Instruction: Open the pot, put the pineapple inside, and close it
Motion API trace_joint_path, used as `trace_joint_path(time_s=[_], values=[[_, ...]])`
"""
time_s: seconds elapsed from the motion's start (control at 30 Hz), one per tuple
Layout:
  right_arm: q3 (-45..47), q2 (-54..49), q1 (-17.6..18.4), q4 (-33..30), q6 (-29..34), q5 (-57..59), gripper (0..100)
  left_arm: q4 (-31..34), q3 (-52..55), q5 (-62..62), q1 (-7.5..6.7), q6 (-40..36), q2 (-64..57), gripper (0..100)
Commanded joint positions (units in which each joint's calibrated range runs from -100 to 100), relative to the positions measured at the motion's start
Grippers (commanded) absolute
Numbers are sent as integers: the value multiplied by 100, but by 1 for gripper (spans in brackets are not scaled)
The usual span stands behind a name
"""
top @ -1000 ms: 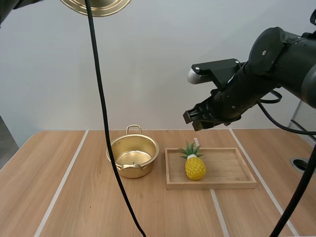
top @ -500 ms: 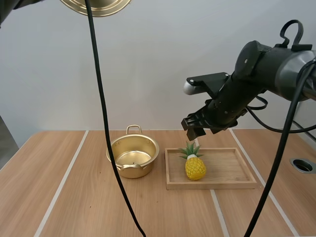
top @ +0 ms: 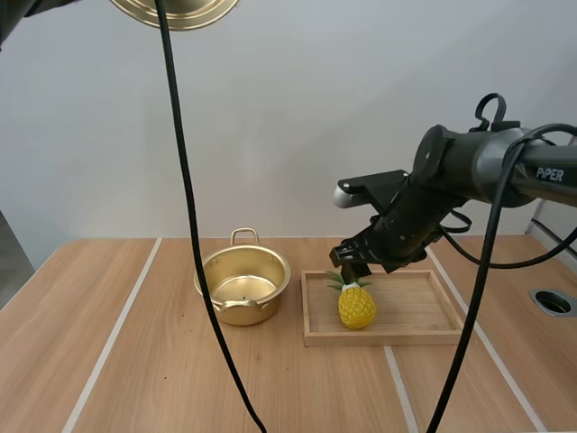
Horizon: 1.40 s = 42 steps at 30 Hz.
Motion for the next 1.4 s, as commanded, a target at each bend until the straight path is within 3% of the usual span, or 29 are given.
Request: trace_joint_path(time_s=[0.0,0.27,0.43,1.37], values=[[223,6,-20,-7,-97,-493,100,-90,-64,-202,-1,-27,-46,0],[548,36,-20,90,-216,-1159,100,-90,-64,-202,-1,-27,-46,0],[562,368,-20,404,-282,-1152,100,-90,-64,-202,-1,-27,-46,0],[562,1694,-20,713,-776,-2020,100,-90,-64,-202,-1,-27,-46,0]])
